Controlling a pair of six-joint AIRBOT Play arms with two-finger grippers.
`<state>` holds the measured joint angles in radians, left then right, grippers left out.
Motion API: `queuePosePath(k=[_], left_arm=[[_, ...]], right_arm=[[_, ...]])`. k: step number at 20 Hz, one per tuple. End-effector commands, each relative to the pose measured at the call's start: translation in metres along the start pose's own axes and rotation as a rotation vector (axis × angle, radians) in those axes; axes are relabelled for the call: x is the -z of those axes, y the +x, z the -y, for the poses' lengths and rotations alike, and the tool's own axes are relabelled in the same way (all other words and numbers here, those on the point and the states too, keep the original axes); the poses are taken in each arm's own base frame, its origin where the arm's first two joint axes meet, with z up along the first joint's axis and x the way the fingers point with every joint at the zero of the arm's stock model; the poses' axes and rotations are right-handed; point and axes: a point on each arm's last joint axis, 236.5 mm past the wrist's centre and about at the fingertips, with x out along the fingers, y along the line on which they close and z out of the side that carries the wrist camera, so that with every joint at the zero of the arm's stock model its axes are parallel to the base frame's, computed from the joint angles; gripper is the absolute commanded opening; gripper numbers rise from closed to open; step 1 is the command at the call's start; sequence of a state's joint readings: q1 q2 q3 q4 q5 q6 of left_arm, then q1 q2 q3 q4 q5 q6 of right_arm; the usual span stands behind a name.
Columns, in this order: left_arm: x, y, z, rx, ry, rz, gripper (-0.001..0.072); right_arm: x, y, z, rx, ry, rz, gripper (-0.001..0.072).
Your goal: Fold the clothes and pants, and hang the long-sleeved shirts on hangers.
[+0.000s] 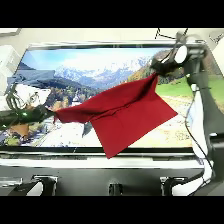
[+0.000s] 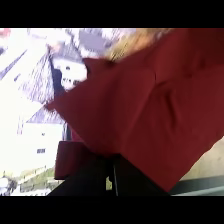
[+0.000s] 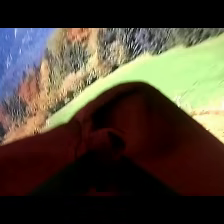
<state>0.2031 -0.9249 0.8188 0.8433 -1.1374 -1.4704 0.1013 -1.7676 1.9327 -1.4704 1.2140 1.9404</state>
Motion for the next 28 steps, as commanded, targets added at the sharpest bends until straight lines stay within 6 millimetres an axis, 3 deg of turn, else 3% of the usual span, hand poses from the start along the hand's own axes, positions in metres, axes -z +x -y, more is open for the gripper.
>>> queuePosePath(k=[1, 2, 5, 7, 8, 10, 14, 17, 21, 24, 28], left_arm=[[0.023, 0.020, -0.023, -0.020, -0.054, -0.054, 0.0026], [0.021, 0.019, -0.023, -0.020, -0.044, -0.047, 0.0026], [0.020, 0.019, -0.023, -0.020, -0.029, -0.045, 0.0026], [0.020, 0.019, -0.022, -0.019, -0.029, -0.046, 0.0026], [0.020, 0.019, -0.022, -0.019, -0.029, -0.046, 0.0026], [0.020, 0.019, -0.023, -0.020, -0.028, -0.046, 0.0026], [0.020, 0.019, -0.022, -0.020, -0.028, -0.046, 0.0026], [0.020, 0.019, -0.022, -0.020, -0.029, -0.047, 0.0027], [0.020, 0.019, -0.022, -0.019, -0.027, -0.045, 0.0026], [0.020, 0.019, -0.022, -0.019, -0.012, -0.045, 0.0026], [0.020, 0.019, -0.022, -0.019, -0.004, -0.045, 0.0026]], right_arm=[[0.067, 0.035, 0.004, -0.043, -0.060, -0.307, 0.0526], [0.080, 0.028, 0.017, -0.034, -0.107, -0.380, 0.0579], [0.132, -0.006, 0.073, 0.047, -0.151, -0.682, 0.0578], [0.178, -0.016, 0.079, 0.015, -0.125, -0.851, 0.0578], [0.205, -0.016, 0.070, -0.037, -0.104, -0.893, 0.0580], [0.258, -0.010, 0.044, -0.168, -0.075, -0.911, 0.0696], [0.354, -0.008, 0.005, -0.309, 0.015, -0.928, 0.0695], [0.403, -0.005, -0.026, -0.363, 0.031, -0.949, 0.0682], [0.433, -0.004, -0.074, -0.424, -0.032, -0.914, 0.0683], [0.449, 0.000, -0.089, -0.395, -0.036, -0.885, 0.0682], [0.454, 0.008, -0.104, -0.377, -0.002, -0.832, 0.0672]])
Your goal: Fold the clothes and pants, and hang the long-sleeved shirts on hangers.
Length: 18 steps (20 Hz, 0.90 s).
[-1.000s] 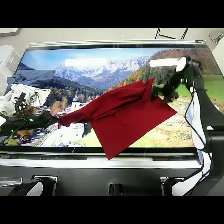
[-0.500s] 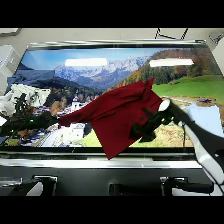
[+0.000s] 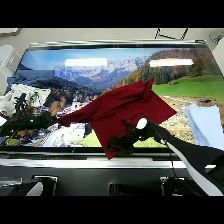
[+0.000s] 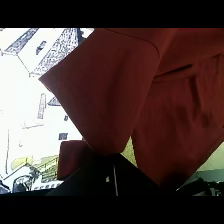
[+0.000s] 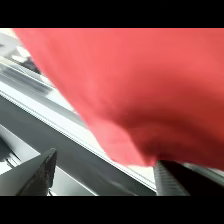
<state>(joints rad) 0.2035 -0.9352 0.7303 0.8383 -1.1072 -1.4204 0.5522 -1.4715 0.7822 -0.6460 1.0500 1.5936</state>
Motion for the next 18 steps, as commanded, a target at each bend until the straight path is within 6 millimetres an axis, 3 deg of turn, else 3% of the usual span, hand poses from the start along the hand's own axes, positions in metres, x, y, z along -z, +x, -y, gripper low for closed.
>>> queuePosePath(k=[1, 4, 6, 9, 11, 12, 13, 14, 15, 16, 17, 18], left_arm=[[0.000, 0.000, 0.000, -0.001, 0.008, 0.001, 0.0027], [0.000, 0.000, 0.000, 0.000, 0.010, 0.002, 0.0026], [0.000, 0.000, 0.000, -0.001, 0.011, 0.001, 0.0026], [-0.005, -0.003, 0.003, 0.001, 0.056, 0.018, 0.0026], [-0.027, -0.022, 0.021, 0.012, 0.139, 0.098, 0.0025], [-0.046, -0.040, 0.037, 0.021, 0.183, 0.170, 0.0025], [-0.070, -0.067, 0.062, 0.035, 0.241, 0.271, 0.0025], [-0.094, -0.102, 0.091, 0.051, 0.304, 0.389, 0.0026], [-0.117, -0.148, 0.127, 0.074, 0.377, 0.539, 0.0025], [-0.134, -0.200, 0.164, 0.104, 0.435, 0.696, 0.0025], [-0.143, -0.263, 0.205, 0.148, 0.485, 0.876, 0.0025], [-0.142, -0.321, 0.241, 0.198, 0.522, 1.035, 0.0026]], right_arm=[[-0.010, 0.014, -0.008, 0.008, 0.019, 0.082, 0.0617], [-0.006, 0.020, -0.010, 0.016, 0.037, 0.082, 0.0371], [-0.001, 0.023, -0.011, 0.023, 0.028, 0.064, 0.0042], [-0.006, 0.008, -0.013, 0.039, -0.044, 0.098, 0.0035], [-0.027, -0.035, -0.015, 0.087, -0.149, 0.194, 0.0035], [-0.041, -0.071, -0.019, 0.117, -0.201, 0.267, 0.0035], [-0.058, -0.122, -0.024, 0.160, -0.258, 0.378, 0.0035], [-0.075, -0.186, -0.031, 0.212, -0.315, 0.527, 0.0035], [-0.084, -0.257, -0.040, 0.267, -0.359, 0.697, 0.0036], [-0.083, -0.342, -0.056, 0.318, -0.397, 0.914, 0.0036], [-0.068, -0.421, -0.076, 0.339, -0.423, 1.132, 0.0037], [-0.037, -0.498, -0.100, 0.337, -0.451, 1.360, 0.0037]])
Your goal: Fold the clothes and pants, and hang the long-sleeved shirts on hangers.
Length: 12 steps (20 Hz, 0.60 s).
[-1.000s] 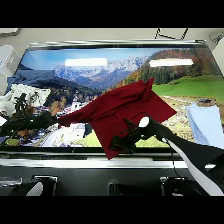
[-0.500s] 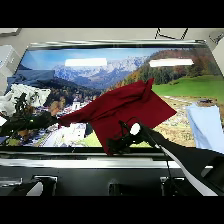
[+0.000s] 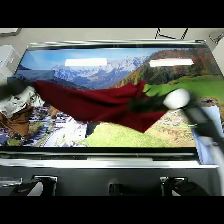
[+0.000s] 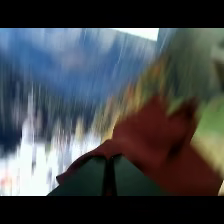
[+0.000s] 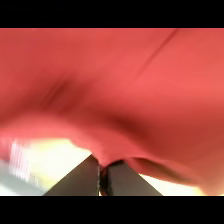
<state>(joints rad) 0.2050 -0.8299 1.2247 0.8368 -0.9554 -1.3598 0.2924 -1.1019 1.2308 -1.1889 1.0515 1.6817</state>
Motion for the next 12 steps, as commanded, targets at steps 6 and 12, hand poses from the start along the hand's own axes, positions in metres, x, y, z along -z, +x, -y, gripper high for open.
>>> queuePosePath(k=[6, 12], left_arm=[[-0.198, -0.275, 0.200, 0.208, 0.285, 0.896, 0.0025], [-0.207, -0.288, 0.200, 0.186, 0.300, 0.960, 0.0026]], right_arm=[[-0.141, -0.428, -0.054, 0.200, -0.219, 1.173, 0.0038], [-0.150, -0.442, -0.061, 0.171, -0.227, 1.251, 0.0038]])
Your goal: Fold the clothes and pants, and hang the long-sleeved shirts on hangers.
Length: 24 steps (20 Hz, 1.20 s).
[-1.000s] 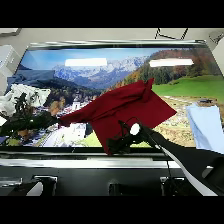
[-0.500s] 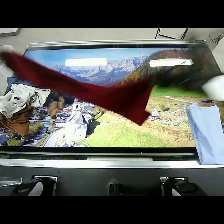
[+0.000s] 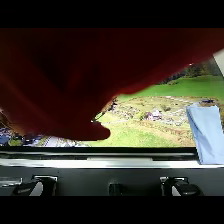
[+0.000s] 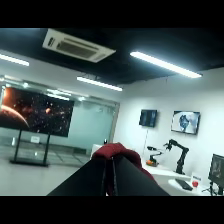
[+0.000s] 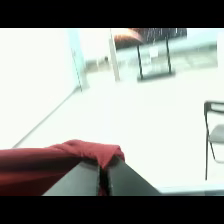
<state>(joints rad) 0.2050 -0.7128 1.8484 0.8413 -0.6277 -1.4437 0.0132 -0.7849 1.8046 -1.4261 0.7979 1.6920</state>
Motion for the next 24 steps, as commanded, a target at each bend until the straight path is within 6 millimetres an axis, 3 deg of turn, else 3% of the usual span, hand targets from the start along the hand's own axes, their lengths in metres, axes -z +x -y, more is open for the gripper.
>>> queuePosePath(k=[1, 3, 5, 7, 11, 13, 15, 17, 19, 20, 22, 23, 24], left_arm=[[-0.004, 0.003, -0.007, -0.025, 0.036, 0.011, 0.0025], [0.029, 0.017, -0.028, -0.062, 0.055, -0.096, 0.0025], [0.084, 0.034, -0.058, -0.099, 0.047, -0.266, 0.0026], [0.152, 0.051, -0.094, -0.129, 0.005, -0.451, 0.0026], [0.325, 0.062, -0.176, -0.163, -0.075, -0.874, 0.0026], [0.416, 0.047, -0.213, -0.196, -0.182, -1.077, 0.0026], [0.497, 0.009, -0.232, -0.236, -0.336, -1.307, 0.0026], [0.556, -0.044, -0.231, -0.274, -0.506, -1.559, 0.0027], [0.592, -0.088, -0.220, -0.290, -0.634, -1.769, 0.0028], [0.605, -0.102, -0.214, -0.289, -0.659, -1.839, 0.0030], [0.623, -0.111, -0.204, -0.297, -0.656, -1.897, 0.0069], [0.629, -0.110, -0.198, -0.284, -0.651, -1.906, 0.0162], [0.630, -0.110, -0.193, -0.272, -0.646, -1.913, 0.0452]], right_arm=[[-0.002, 0.004, 0.001, 0.001, 0.010, 0.004, 0.0038], [0.047, 0.023, 0.010, 0.023, 0.019, -0.172, 0.0038], [0.123, 0.044, 0.027, 0.065, 0.028, -0.434, 0.0038], [0.200, 0.068, 0.045, 0.104, 0.045, -0.673, 0.0039], [0.367, 0.126, 0.085, 0.206, 0.185, -1.022, 0.0039], [0.444, 0.136, 0.092, 0.238, 0.290, -1.162, 0.0038], [0.507, 0.124, 0.085, 0.238, 0.400, -1.331, 0.0039], [0.546, 0.109, 0.078, 0.235, 0.456, -1.460, 0.0039], [0.569, 0.095, 0.078, 0.249, 0.451, -1.545, 0.0039], [0.575, 0.091, 0.078, 0.249, 0.456, -1.568, 0.0039], [0.581, 0.089, 0.080, 0.257, 0.454, -1.584, 0.0040], [0.579, 0.091, 0.083, 0.260, 0.456, -1.571, 0.0077], [0.575, 0.094, 0.088, 0.267, 0.460, -1.553, 0.0247]])
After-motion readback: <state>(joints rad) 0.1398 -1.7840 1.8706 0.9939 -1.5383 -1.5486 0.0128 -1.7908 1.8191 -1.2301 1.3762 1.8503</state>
